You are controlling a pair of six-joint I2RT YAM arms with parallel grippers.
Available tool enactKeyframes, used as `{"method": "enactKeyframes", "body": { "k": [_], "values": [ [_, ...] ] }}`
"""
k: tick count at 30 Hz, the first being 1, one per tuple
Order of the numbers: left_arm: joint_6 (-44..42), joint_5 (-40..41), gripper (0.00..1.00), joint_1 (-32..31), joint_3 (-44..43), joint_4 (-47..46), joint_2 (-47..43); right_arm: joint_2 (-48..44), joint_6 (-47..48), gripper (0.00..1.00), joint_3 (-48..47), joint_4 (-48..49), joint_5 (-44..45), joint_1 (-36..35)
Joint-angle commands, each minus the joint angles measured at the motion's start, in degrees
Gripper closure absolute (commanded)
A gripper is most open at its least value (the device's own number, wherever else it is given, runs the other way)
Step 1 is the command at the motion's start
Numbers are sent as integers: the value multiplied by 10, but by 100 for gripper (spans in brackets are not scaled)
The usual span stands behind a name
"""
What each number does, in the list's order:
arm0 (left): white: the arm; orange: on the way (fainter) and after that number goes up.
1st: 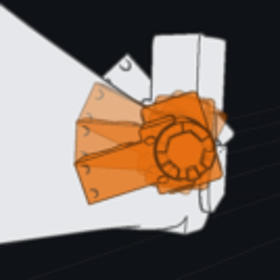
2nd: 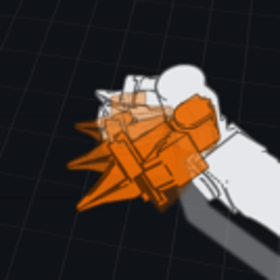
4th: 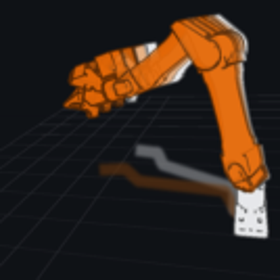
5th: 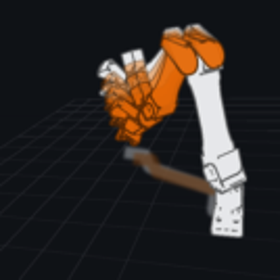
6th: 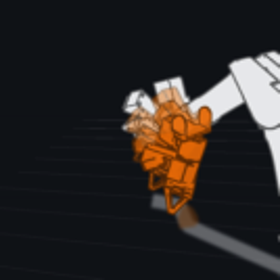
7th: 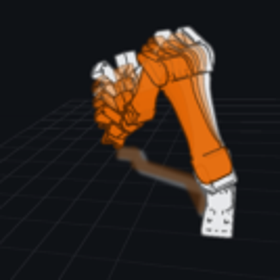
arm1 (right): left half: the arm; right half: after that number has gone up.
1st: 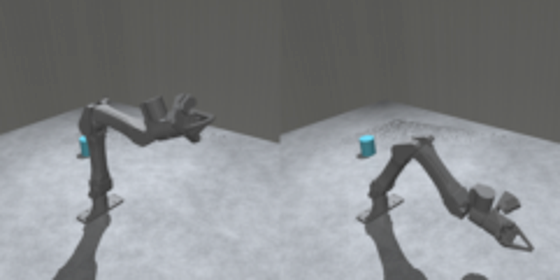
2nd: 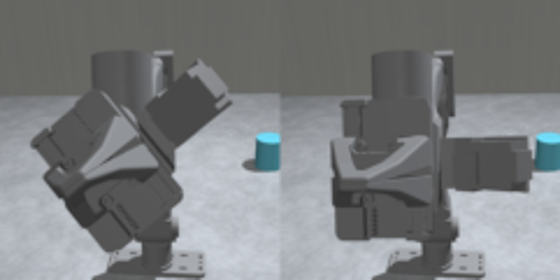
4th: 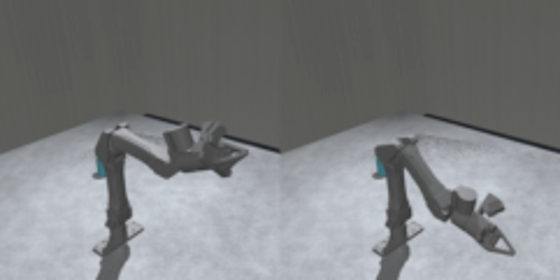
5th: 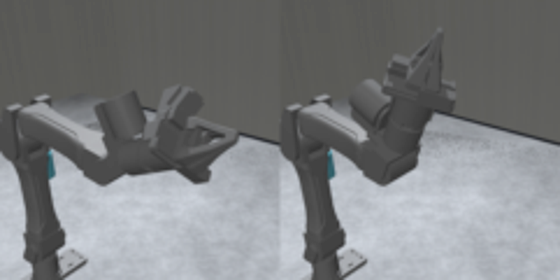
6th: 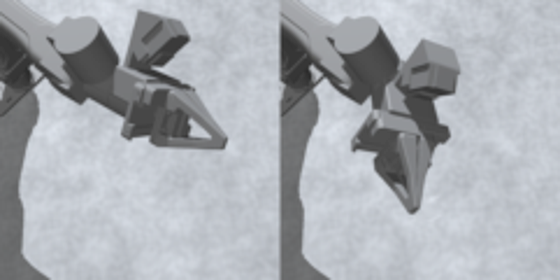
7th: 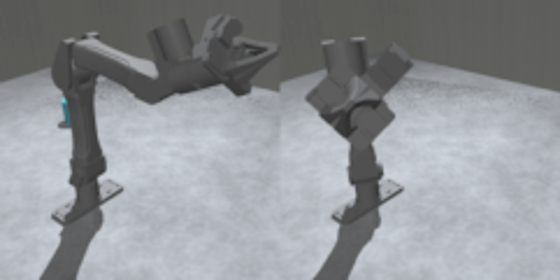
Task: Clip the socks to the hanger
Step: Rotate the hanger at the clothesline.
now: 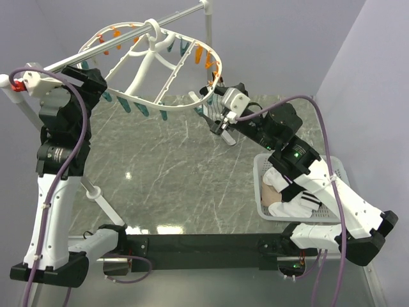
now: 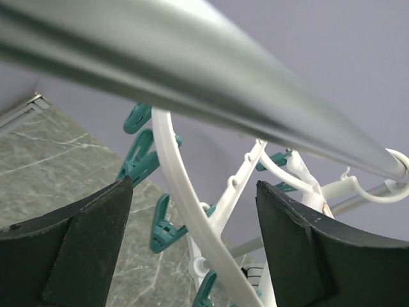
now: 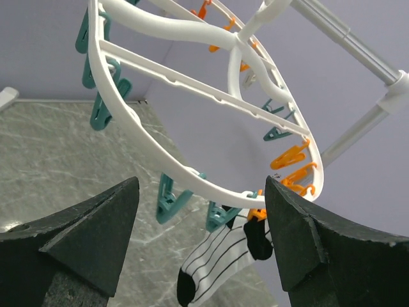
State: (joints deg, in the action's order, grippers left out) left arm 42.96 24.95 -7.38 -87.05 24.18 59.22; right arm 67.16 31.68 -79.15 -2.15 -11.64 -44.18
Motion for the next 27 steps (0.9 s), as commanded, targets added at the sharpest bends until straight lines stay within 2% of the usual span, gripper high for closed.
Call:
{"method": "enactKeyframes", "body": {
  "k": [1,10,19,27],
  "values": [
    [12,-24,18,4,-3,-54,12,12,43,15,-1,36,20,-8],
    [38,-9,27,6,14,-89,16,21,58,15,8,60,48,-9],
    [97,-10,22,7,23,-75,27,35,78,16,8,73,78,-9],
    [146,0,26,9,43,-93,21,44,80,16,13,96,80,-9]
  ]
}}
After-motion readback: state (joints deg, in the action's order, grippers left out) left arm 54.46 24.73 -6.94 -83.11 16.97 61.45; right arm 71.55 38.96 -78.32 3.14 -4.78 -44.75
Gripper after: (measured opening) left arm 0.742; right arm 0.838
